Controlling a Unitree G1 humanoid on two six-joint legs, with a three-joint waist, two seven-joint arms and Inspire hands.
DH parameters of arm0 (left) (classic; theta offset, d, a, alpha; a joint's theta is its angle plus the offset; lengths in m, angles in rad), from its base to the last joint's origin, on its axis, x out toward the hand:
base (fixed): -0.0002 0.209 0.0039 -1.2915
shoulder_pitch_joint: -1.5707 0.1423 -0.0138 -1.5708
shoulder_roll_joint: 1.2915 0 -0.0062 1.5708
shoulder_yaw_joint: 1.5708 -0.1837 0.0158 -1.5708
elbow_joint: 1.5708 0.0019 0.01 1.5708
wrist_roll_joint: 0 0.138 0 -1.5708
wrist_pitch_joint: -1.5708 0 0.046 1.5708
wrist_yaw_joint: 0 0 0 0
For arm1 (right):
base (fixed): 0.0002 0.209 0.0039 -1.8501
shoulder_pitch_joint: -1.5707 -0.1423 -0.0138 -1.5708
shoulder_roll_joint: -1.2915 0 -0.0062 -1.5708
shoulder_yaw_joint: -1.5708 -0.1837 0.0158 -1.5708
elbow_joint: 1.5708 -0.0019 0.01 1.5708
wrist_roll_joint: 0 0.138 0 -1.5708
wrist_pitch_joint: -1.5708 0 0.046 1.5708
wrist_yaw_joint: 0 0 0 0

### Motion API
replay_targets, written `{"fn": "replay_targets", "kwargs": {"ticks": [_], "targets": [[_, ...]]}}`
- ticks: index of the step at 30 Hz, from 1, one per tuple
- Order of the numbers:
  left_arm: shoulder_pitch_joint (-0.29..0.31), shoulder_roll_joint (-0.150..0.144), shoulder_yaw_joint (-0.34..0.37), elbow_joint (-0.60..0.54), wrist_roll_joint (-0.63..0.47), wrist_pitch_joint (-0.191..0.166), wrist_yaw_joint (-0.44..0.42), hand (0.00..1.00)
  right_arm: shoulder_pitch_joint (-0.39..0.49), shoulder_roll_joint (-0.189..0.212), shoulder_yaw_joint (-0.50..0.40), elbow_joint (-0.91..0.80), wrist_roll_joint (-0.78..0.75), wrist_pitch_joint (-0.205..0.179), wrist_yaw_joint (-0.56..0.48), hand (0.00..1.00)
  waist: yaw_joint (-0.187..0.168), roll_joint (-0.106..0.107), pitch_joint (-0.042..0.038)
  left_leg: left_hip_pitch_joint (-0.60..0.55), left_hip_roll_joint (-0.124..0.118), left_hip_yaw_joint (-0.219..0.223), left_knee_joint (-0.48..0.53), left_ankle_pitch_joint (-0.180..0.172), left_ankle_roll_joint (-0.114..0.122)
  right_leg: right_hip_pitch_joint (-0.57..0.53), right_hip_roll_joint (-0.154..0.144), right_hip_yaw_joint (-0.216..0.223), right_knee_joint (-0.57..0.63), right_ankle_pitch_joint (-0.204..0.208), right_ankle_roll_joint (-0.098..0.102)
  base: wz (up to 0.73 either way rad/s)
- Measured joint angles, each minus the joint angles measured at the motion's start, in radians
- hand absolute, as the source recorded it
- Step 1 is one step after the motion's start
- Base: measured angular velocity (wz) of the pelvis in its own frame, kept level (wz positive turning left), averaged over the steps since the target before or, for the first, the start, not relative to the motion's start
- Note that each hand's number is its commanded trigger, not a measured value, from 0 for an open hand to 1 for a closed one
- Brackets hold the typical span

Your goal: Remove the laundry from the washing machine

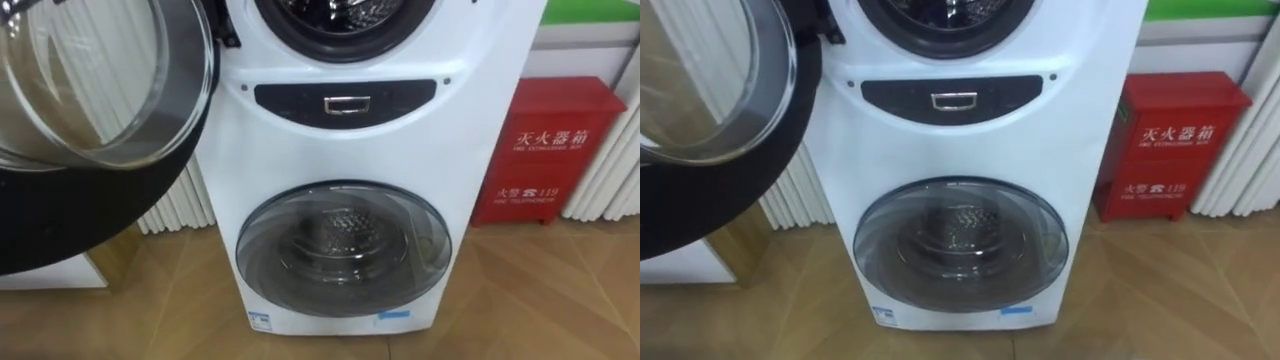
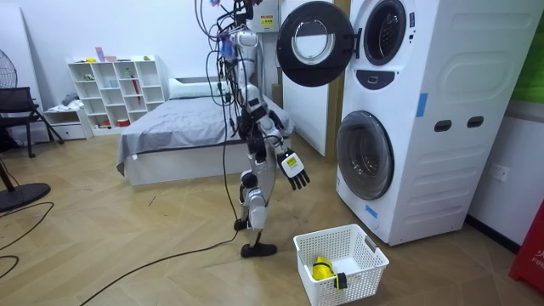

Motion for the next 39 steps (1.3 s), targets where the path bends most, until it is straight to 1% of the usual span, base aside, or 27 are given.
{"fn": "replay_targets", "kwargs": {"ticks": [1,4,6,8,9,10,11,12,13,15,16,18,19,20,21,22,24,25,28,29,30,31,33,34,35,37,39], "targets": [[0.0,0.004,0.034,0.018,-0.015,0.0,0.017,0.0,0.005,0.0,-0.005,-0.001,-0.016,0.001,0.003,0.0,0.003,0.0,0.0008,0.0,0.002,0.004,0.002,-0.001,-0.002,-0.001,0.003,0.006,0.0,-0.001,-0.002,-0.1],[0.0,0.009,0.08,0.027,-0.083,0.005,0.055,0.0,0.024,0.0,-0.012,-0.011,-0.024,0.003,-0.002,0.0,0.01,0.0,0.0003,-0.005,0.004,-0.002,0.005,-0.001,-0.003,-0.003,0.005,0.006,-0.001,-0.002,-0.003,0.0],[-0.02,0.02,0.131,0.019,-0.142,0.007,0.093,0.0,0.038,0.006,-0.041,-0.011,-0.021,0.002,-0.023,0.0,0.025,0.003,-0.0005,-0.007,0.004,-0.009,0.008,-0.001,-0.003,-0.003,0.005,0.002,-0.001,-0.002,-0.004,0.06],[-0.04,0.053,0.162,0.019,-0.179,0.007,0.111,0.0,0.039,0.007,-0.065,-0.008,-0.024,0.001,-0.03,0.0,0.029,0.004,-0.001,-0.006,0.004,-0.009,0.008,-0.001,-0.003,-0.003,0.006,0.004,-0.001,-0.002,-0.004,0.0],[-0.053,0.083,0.178,0.018,-0.203,0.007,0.128,0.0,0.038,0.007,-0.087,-0.008,-0.031,0.0,-0.032,0.0,0.029,0.01,0.0013,-0.008,0.004,-0.011,0.008,-0.001,-0.003,-0.003,0.006,0.004,-0.001,-0.002,-0.004,0.0],[-0.068,0.116,0.19,0.003,-0.217,0.007,0.15,0.0,0.038,0.007,-0.101,-0.01,-0.054,0.0,-0.039,0.0,0.031,0.012,0.0012,-0.009,0.004,-0.01,0.007,-0.002,-0.004,-0.006,0.006,0.005,-0.001,-0.002,-0.004,0.0],[-0.077,0.136,0.19,-0.008,-0.228,0.007,0.164,0.0,0.038,0.006,-0.105,-0.01,-0.064,0.0,-0.042,0.0,0.032,0.012,0.0012,-0.01,0.004,-0.01,0.007,-0.002,-0.005,-0.006,0.007,0.004,-0.001,-0.002,-0.004,0.0],[-0.098,0.171,0.196,-0.037,-0.244,0.008,0.192,0.0,0.04,0.007,-0.109,-0.013,-0.067,0.0,-0.049,0.0,0.041,0.012,0.0009,-0.011,0.005,-0.011,0.006,-0.003,-0.005,-0.007,0.007,0.003,-0.001,-0.002,-0.004,0.0],[-0.108,0.184,0.208,-0.068,-0.243,0.007,0.207,0.0,0.044,0.009,-0.111,-0.019,-0.066,0.0,-0.051,0.0,0.049,0.012,0.0005,-0.013,0.005,-0.011,0.006,-0.003,-0.005,-0.008,0.007,0.003,-0.001,-0.002,-0.004,0.0],[-0.143,0.236,0.21,-0.194,-0.241,0.007,0.262,0.0,0.06,0.01,-0.112,-0.047,-0.08,0.0,-0.065,0.0,0.059,0.018,-0.0016,-0.016,0.004,-0.014,0.005,-0.003,-0.005,-0.006,0.007,0.0,-0.001,-0.001,-0.003,0.02],[-0.16,0.247,0.21,-0.218,-0.241,0.007,0.277,0.0,0.06,0.01,-0.112,-0.046,-0.08,0.0,-0.069,0.0,0.06,0.018,-0.0025,-0.015,0.004,-0.015,0.005,-0.003,-0.005,-0.005,0.007,-0.001,-0.001,-0.001,-0.003,0.1],[-0.221,0.28,0.207,-0.331,-0.242,0.007,0.337,0.0,0.066,0.012,-0.111,-0.054,-0.079,0.0,-0.077,0.0,0.07,0.029,-0.004,-0.014,0.004,-0.023,0.006,-0.003,-0.005,-0.001,0.006,-0.01,-0.001,-0.001,-0.003,0.08],[-0.229,0.284,0.206,-0.37,-0.242,0.006,0.351,0.0,0.066,0.012,-0.111,-0.057,-0.077,0.0,-0.08,0.0,0.071,0.031,-0.0041,-0.016,0.003,-0.023,0.006,-0.003,-0.005,-0.001,0.005,-0.011,-0.001,-0.001,-0.003,0.05],[-0.242,0.289,0.207,-0.448,-0.242,0.005,0.375,0.0,0.066,0.012,-0.112,-0.06,-0.076,0.0,-0.085,0.0,0.071,0.036,-0.0056,-0.018,0.003,-0.028,0.006,-0.003,-0.005,-0.002,0.005,-0.015,-0.001,-0.001,-0.003,0.06],[-0.247,0.289,0.206,-0.536,-0.24,0.005,0.397,0.0,0.065,0.012,-0.112,-0.066,-0.079,0.001,-0.086,0.0,0.069,0.042,-0.004,-0.021,0.002,-0.033,0.006,-0.003,-0.005,-0.004,0.004,-0.016,0.0,-0.002,-0.003,0.07],[-0.251,0.289,0.206,-0.575,-0.237,0.005,0.406,0.0,0.066,0.013,-0.112,-0.068,-0.081,0.001,-0.086,0.0,0.069,0.045,-0.0038,-0.022,0.002,-0.036,0.007,-0.003,-0.005,-0.005,0.004,-0.017,0.0,-0.002,-0.003,0.07],[-0.269,0.29,0.217,-0.693,-0.182,0.014,0.435,0.0,0.075,0.017,-0.113,-0.088,-0.09,0.004,-0.085,0.0,0.067,0.053,-0.0006,-0.031,0.002,-0.041,0.013,-0.003,-0.005,-0.008,0.004,-0.022,-0.002,-0.002,-0.002,0.08],[-0.272,0.29,0.218,-0.721,-0.167,0.015,0.445,0.0,0.081,0.017,-0.113,-0.092,-0.091,0.004,-0.084,0.0,0.072,0.052,0.0001,-0.035,0.002,-0.043,0.017,-0.003,-0.005,-0.009,0.004,-0.024,-0.001,-0.002,-0.002,0.16],[-0.277,0.291,0.213,-0.949,-0.103,0.019,0.471,0.0,0.088,0.03,-0.111,-0.099,-0.091,0.004,-0.075,0.0,0.077,0.039,0.003,-0.05,-0.003,-0.069,0.029,-0.003,-0.005,-0.008,-0.004,-0.052,-0.004,-0.006,0.001,0.3],[-0.279,0.291,0.211,-0.987,-0.093,0.021,0.472,0.0,0.087,0.031,-0.11,-0.098,-0.09,0.004,-0.072,0.0,0.078,0.037,0.0024,-0.05,-0.004,-0.071,0.032,-0.003,-0.005,-0.006,-0.005,-0.053,-0.004,-0.007,0.002,0.21],[-0.292,0.291,0.206,-1.073,-0.042,0.023,0.476,0.0,0.084,0.035,-0.109,-0.096,-0.089,0.004,-0.062,0.0,0.08,0.031,0.0008,-0.051,-0.008,-0.076,0.036,-0.003,-0.005,-0.002,-0.01,-0.06,-0.003,-0.008,0.004,0.19],[-0.327,0.291,0.198,-1.145,0.032,0.022,0.479,0.0,0.078,0.039,-0.108,-0.087,-0.089,0.004,-0.054,0.0,0.08,0.022,0.0047,-0.051,-0.013,-0.083,0.036,-0.002,-0.004,0.002,-0.014,-0.071,-0.004,-0.011,0.006,0.17],[-0.364,0.293,0.184,-1.249,0.123,0.015,0.469,0.0,0.067,0.042,-0.101,-0.081,-0.09,0.004,-0.041,0.0,0.076,0.013,0.0124,-0.048,-0.018,-0.084,0.036,-0.001,-0.002,0.009,-0.019,-0.073,-0.006,-0.014,0.008,0.1],[-0.364,0.285,0.172,-1.32,0.152,0.019,0.462,0.0,0.059,0.043,-0.1,-0.081,-0.084,0.004,-0.035,0.0,0.074,0.012,0.0121,-0.048,-0.019,-0.085,0.036,-0.002,0.002,0.01,-0.02,-0.074,-0.007,-0.015,0.009,0.06],[-0.361,0.277,0.162,-1.355,0.16,0.023,0.46,0.0,0.061,0.045,-0.098,-0.08,-0.075,0.004,-0.035,0.0,0.075,0.01,0.0118,-0.049,-0.02,-0.088,0.037,-0.002,0.003,0.011,-0.021,-0.075,-0.007,-0.015,0.009,0.1],[-0.353,0.24,0.128,-1.458,0.19,0.025,0.431,0.0,0.066,0.046,-0.063,-0.08,-0.057,0.013,-0.03,0.0,0.075,0.004,0.0117,-0.054,-0.02,-0.096,0.042,-0.001,0.004,0.011,-0.021,-0.085,-0.004,-0.015,0.009,0.12],[-0.352,0.223,0.111,-1.498,0.198,0.022,0.401,0.0,0.065,0.047,-0.051,-0.08,-0.058,0.013,-0.025,0.0,0.073,0.002,0.0106,-0.057,-0.02,-0.099,0.046,-0.001,0.004,0.011,-0.021,-0.088,-0.003,-0.015,0.009,0.06]]}}
